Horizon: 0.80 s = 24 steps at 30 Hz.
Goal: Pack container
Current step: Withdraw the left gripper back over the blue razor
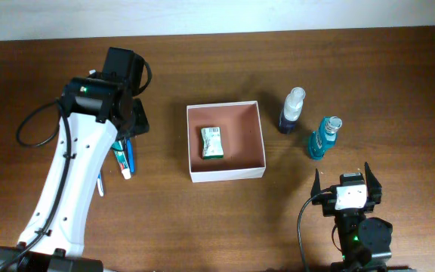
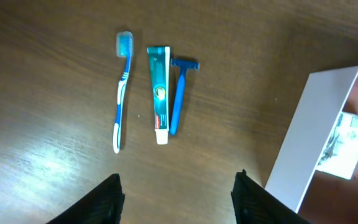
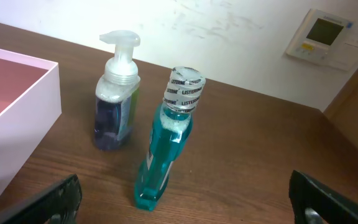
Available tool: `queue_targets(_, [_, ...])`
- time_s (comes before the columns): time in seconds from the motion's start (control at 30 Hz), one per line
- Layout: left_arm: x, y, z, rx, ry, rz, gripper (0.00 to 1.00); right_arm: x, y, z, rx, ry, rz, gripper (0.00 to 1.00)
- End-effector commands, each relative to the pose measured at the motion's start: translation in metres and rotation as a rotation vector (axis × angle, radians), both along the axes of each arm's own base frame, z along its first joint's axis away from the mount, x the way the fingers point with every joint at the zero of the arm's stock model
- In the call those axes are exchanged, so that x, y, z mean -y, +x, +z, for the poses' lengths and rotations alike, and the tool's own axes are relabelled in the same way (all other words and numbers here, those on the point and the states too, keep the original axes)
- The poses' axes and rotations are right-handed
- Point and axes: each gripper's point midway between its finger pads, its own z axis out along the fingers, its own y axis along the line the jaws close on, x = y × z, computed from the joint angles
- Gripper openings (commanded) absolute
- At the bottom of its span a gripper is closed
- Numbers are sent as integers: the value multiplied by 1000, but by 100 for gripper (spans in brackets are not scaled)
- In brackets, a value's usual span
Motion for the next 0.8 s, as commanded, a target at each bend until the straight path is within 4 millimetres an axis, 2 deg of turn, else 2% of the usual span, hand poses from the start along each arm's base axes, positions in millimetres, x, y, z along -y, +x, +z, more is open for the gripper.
queue_targets(0.0, [-11,5,4,25,43,12,57,3,0,-2,3,-1,-18,98])
queue_targets(0.2, [-25,7,-10,14,-6,65,57,3,0,-2,3,-1,-18,98])
queue_targets(0.4, [-38,15,-42,-8,-103,9,58,3,0,-2,3,-1,-18,98])
queue_targets(0.53, [-50,13,-65,-26,-119,21,59,3,0,-1,3,-1,-18,98])
queue_targets(0.57, [-50,13,-71,-30,-126,22,62,3,0,-2,3,-2,-17,98])
queue_targets(0.7, [-35,16,-89,-28,-191,-67,63,3,0,-1,3,-1,-18,98])
queue_targets(0.77, [-34,15,-96,-28,-197,-70,63,3,0,-2,3,-1,-18,98])
